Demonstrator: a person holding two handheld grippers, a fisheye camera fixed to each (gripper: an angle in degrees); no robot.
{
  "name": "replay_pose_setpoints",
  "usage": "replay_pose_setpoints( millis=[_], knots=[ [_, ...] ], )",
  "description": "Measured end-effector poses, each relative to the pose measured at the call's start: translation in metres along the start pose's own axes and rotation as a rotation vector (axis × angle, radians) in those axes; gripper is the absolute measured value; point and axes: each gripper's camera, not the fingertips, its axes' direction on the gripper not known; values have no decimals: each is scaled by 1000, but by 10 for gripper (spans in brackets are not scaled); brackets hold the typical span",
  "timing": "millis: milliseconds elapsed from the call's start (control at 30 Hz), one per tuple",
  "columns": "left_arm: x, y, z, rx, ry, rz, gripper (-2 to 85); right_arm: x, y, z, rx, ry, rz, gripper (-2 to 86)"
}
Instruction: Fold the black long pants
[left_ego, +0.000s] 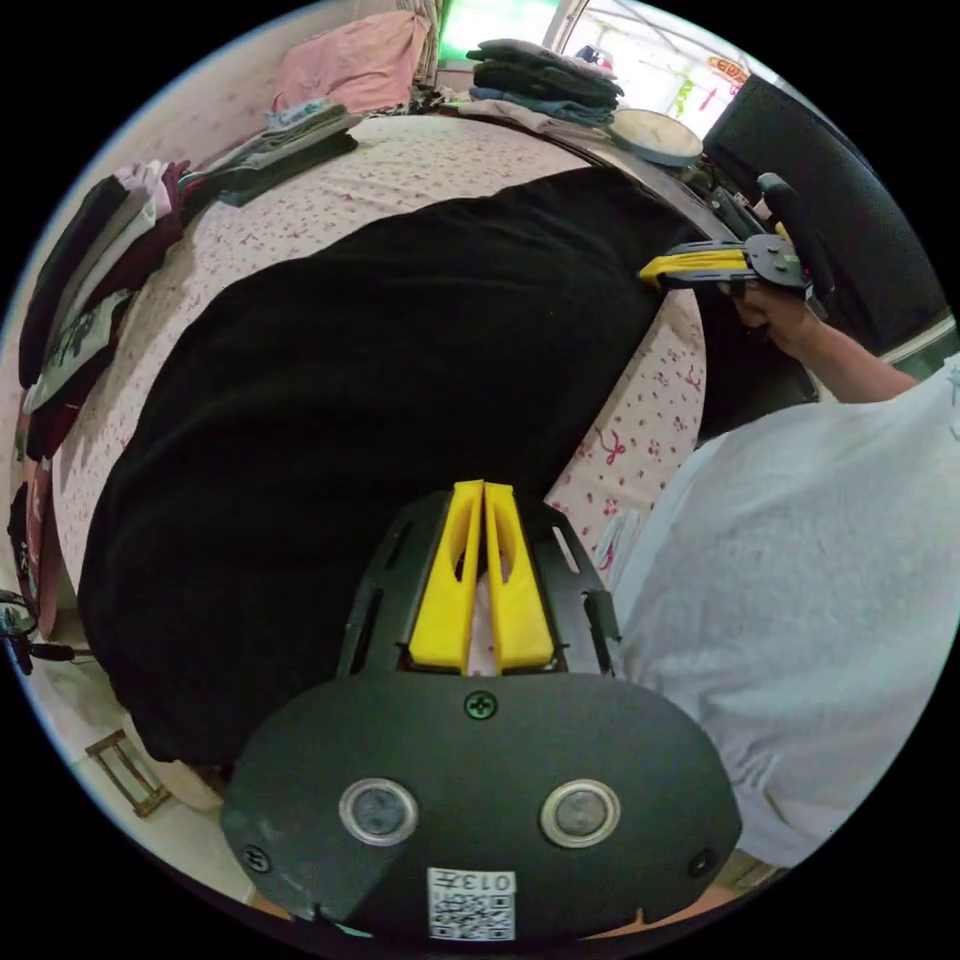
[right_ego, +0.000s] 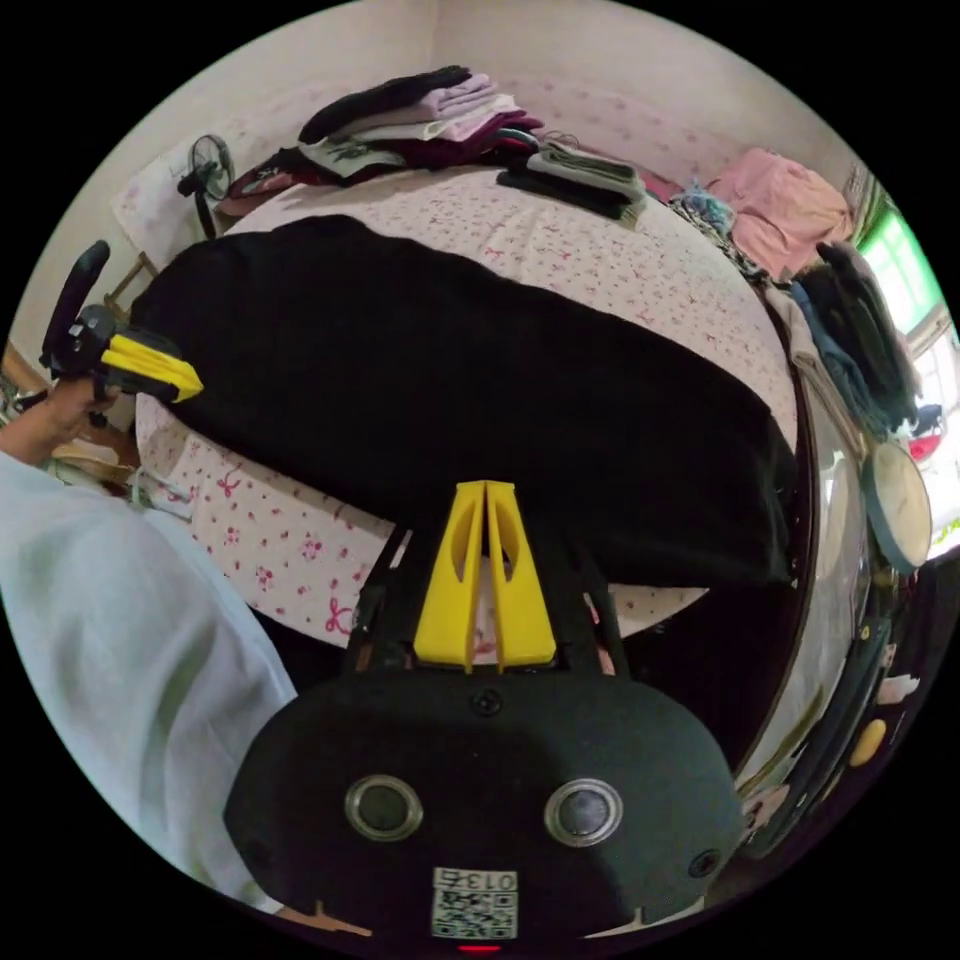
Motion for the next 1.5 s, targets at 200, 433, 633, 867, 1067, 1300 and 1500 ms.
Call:
replay_pose_setpoints(
  millis=[200,433,633,867,1067,1300,1500],
  knots=[
    [26,-73,21,83,7,107,-3,98,50,-18,178,82,252,2],
    [78,-158,99,19,64,291,-3,184,99,20,105,-7,396,2],
    [120,-234,130,83,96,434,-3,224,134,-2,265,34,478,3],
    [166,-356,174,130,102,558,-3,280,163,36,170,19,537,2],
    [159,-412,242,13,117,524,-2,308,184,48,200,-22,533,5],
    [136,-419,235,59,270,519,15,338,219,40,329,-122,574,29],
    [101,-447,217,162,339,503,115,378,283,52,509,-323,926,125]
  ],
)
